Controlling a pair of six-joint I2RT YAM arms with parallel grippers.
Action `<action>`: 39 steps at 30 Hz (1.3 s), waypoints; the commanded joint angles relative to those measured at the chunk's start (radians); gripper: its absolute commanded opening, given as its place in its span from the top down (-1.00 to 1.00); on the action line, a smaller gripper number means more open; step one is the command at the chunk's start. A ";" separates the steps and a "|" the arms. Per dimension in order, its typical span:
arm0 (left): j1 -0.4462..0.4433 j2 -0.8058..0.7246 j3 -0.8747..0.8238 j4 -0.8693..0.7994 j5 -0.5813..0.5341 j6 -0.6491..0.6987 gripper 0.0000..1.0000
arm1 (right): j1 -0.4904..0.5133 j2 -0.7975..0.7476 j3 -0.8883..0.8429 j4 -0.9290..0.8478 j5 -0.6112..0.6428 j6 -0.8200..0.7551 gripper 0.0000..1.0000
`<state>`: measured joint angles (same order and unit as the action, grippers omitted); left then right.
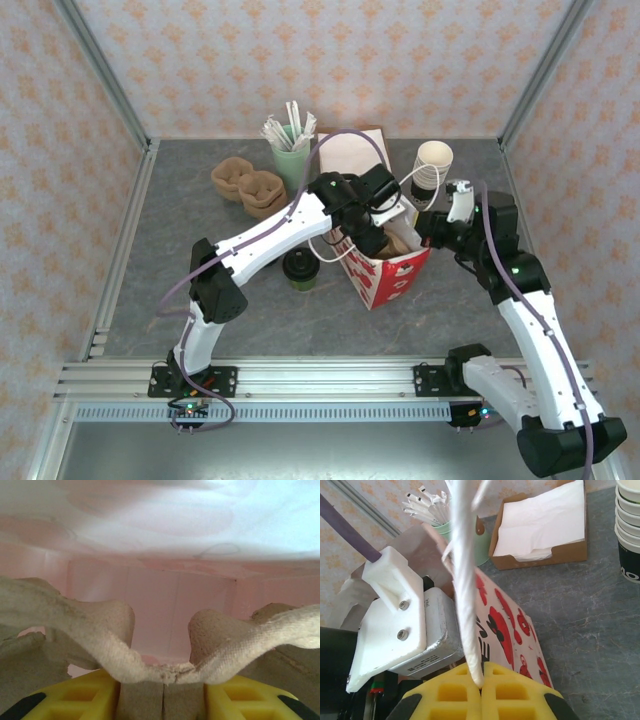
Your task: Pack the takeout coffee
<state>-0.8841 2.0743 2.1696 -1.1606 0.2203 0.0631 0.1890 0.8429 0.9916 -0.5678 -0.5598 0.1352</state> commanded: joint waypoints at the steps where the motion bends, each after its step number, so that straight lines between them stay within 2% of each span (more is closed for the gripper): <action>1: -0.014 -0.030 -0.009 0.007 0.019 0.078 0.19 | 0.003 -0.032 -0.008 -0.003 0.019 0.044 0.90; 9: -0.020 0.003 -0.009 -0.005 -0.002 0.115 0.19 | 0.003 -0.083 -0.026 -0.008 0.062 0.098 0.90; 19: -0.035 0.049 0.001 -0.016 -0.038 0.136 0.17 | 0.013 -0.138 -0.101 0.052 -0.008 0.163 0.90; 39: -0.047 0.091 0.015 -0.023 -0.038 0.147 0.14 | 0.055 -0.167 -0.099 0.068 0.013 0.165 0.92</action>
<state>-0.9215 2.1441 2.1723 -1.1805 0.1944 0.1894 0.2241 0.6914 0.8799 -0.5598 -0.5179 0.2886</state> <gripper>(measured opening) 0.433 0.053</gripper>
